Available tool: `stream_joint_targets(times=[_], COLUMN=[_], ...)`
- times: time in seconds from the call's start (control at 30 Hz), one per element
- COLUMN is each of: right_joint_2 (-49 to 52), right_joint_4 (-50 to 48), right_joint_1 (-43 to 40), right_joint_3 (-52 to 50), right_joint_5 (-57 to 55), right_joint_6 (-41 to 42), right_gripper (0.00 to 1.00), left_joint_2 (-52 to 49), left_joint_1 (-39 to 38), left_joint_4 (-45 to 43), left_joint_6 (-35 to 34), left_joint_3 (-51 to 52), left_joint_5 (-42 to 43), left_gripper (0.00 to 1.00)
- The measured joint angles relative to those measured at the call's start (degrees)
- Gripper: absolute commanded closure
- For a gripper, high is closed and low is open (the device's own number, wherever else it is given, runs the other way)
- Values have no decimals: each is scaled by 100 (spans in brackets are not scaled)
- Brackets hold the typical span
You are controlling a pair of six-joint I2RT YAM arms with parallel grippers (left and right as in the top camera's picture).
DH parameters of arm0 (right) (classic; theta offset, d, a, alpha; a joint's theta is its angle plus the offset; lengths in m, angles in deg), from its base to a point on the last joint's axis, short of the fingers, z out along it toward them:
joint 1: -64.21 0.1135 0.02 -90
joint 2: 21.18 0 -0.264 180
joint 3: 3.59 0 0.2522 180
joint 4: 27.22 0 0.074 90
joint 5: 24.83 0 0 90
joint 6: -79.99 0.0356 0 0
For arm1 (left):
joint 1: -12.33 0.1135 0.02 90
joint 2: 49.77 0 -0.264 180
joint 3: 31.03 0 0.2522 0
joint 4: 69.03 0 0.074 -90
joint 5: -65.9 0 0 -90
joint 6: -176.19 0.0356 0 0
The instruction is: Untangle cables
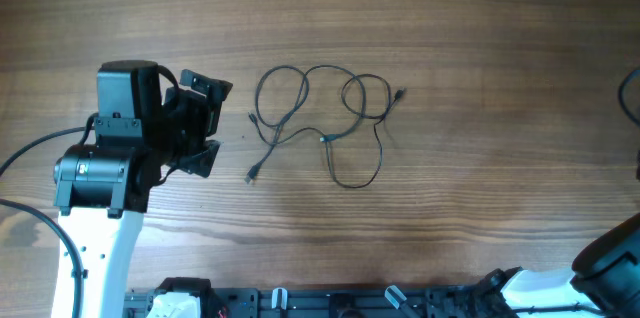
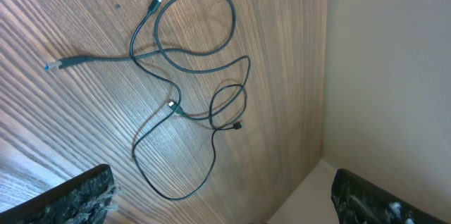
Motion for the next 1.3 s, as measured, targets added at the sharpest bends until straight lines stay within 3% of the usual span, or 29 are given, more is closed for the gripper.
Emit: stream_joint_targets(times=[0.07, 0.1, 0.13, 0.17, 0.27, 0.43, 0.63, 0.73, 0.83, 0.93, 0.97, 1.1, 1.3], right_joint_2=[0, 0, 0, 2, 120, 179, -516, -966, -1045, -1045, -1038, -1016, -1008], right_joint_4=[-146, -138, -33, 170, 1390, 1895, 1996, 2970, 4610, 5237, 5355, 5263, 5117], right_joint_1=[0, 0, 0, 0, 0, 0, 267, 914, 2260, 3790, 4586, 6183, 7604], right_joint_3=[120, 149, 175, 195, 240, 229, 234, 284, 234, 79, 4, -59, -59], right_joint_5=[59, 72, 90, 105, 127, 487, 2505, 3473, 4138, 3880, 3589, 2946, 1456], right_joint_6=[0, 0, -4, 17, 39, 293, 1722, 2100, 1853, 1311, 1174, 1005, 911], right_gripper=[94, 64, 13, 0, 0, 0, 0, 0, 0, 0, 0, 0, 2], left_joint_2=[0, -2, -2, -2, -2, -4, -4, -4, -4, -4, -4, -4, -4], left_joint_1=[0, 0, 0, 0, 0, 0, 0, 0, 0, 0, 0, 0, 0], left_joint_4=[-2, 0, -2, 0, -2, -4, 0, -2, 0, 0, 0, 0, -2], left_joint_6=[0, 0, 0, 0, 0, 0, 0, 0, 0, 0, 0, 0, 0], left_joint_3=[0, 0, 0, 0, 0, 0, 0, 0, 0, 0, 0, 0, 0], left_joint_5=[0, 0, 0, 0, 0, -2, -15, -15, -15, -17, -17, -15, -17], left_gripper=[0, 0, 0, 0, 0, 0, 0, 0, 0, 0, 0, 0, 0])
